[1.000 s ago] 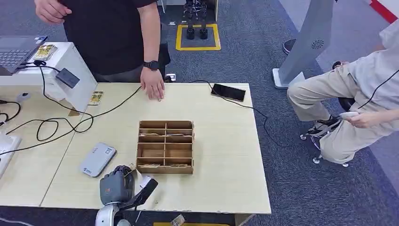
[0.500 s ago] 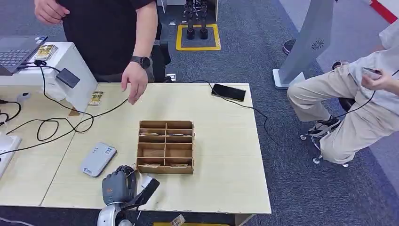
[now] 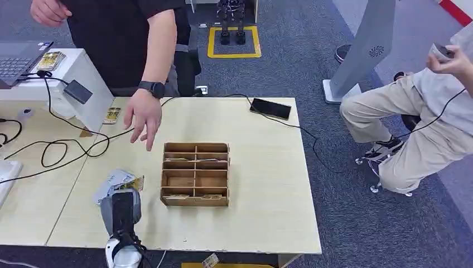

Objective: Pass the card to the sensor for recognition and then transmit it.

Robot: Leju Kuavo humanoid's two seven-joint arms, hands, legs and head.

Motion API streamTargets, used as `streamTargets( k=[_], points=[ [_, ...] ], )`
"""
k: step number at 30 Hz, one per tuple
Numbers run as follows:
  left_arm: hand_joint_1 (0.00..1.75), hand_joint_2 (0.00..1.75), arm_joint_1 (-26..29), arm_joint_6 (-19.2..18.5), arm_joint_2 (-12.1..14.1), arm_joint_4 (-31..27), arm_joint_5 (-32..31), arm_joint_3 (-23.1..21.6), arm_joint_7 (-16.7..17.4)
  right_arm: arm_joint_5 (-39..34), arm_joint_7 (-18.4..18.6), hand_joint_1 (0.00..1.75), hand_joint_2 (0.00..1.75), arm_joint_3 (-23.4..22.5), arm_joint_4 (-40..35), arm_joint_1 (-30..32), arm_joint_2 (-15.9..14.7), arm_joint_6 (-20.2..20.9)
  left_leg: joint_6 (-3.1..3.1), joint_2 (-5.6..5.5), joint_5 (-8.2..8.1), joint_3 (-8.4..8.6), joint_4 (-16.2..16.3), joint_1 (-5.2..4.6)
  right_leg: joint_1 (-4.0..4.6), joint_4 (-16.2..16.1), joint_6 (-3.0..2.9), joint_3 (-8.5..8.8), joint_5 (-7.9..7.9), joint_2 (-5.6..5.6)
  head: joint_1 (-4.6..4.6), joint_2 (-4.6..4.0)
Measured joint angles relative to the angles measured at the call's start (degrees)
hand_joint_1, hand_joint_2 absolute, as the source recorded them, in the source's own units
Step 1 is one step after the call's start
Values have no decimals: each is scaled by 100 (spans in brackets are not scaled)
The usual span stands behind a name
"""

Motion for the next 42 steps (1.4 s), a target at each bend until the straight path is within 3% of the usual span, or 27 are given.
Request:
streamTargets(
  k=[3,11,20,21,22,29,35,36,37,38,42],
  points=[
    [175,175,-129,-75,50,-546,1092,-403,250,44,-64,0,175,0,-7,-2,0,-2,1,0,-1,-3,1,0,-1,0,0,-2,0,0,0,0],
    [175,175,-958,159,159,-871,2598,-888,719,197,-168,0,175,0,6,-17,0,-2,1,0,-1,-13,2,-1,-2,0,4,-10,3,-1,0,0],
    [173,175,-1747,446,345,-744,3522,-967,892,317,-234,0,175,0,74,-49,0,-2,1,4,-1,-19,2,0,-1,2,4,-19,3,5,0,0],
    [10,175,-1844,478,369,-698,3574,-978,894,323,-236,0,175,0,81,-55,0,-2,1,6,-1,-20,2,0,-1,2,4,-20,3,8,2,0],
    [0,175,-1924,489,391,-661,3591,-984,896,328,-236,0,175,0,87,-59,0,-2,1,7,-1,-20,2,0,-1,2,4,-20,3,11,2,0],
    [0,175,-2172,550,479,-508,3530,-1129,772,293,-236,0,175,0,116,-65,0,-2,1,9,-3,-24,2,-1,-2,2,4,-24,2,13,0,0],
    [0,175,-2050,699,566,-519,3033,-1404,321,168,-101,0,175,0,114,-58,2,0,2,9,-3,-26,2,-1,-2,2,4,-25,2,12,2,0],
    [0,0,-2003,723,575,-534,2851,-1446,222,149,-72,0,175,0,111,-57,4,-2,2,9,-3,-26,2,-1,-2,2,4,-25,2,12,0,0],
    [0,0,-1919,730,581,-570,2635,-1465,151,142,-41,0,175,0,107,-56,7,0,1,10,-5,-25,1,-1,-2,2,4,-25,2,14,2,0],
    [0,175,-1814,736,583,-624,2380,-1489,90,138,-9,0,175,0,101,-53,9,-2,1,12,-6,-24,1,-1,-2,2,4,-25,2,15,0,0],
    [0,175,-1340,738,540,-899,1158,-1494,-117,94,65,0,175,0,57,-48,18,-2,2,12,-7,-26,1,-1,-2,1,4,-28,0,17,2,0]
  ],
)
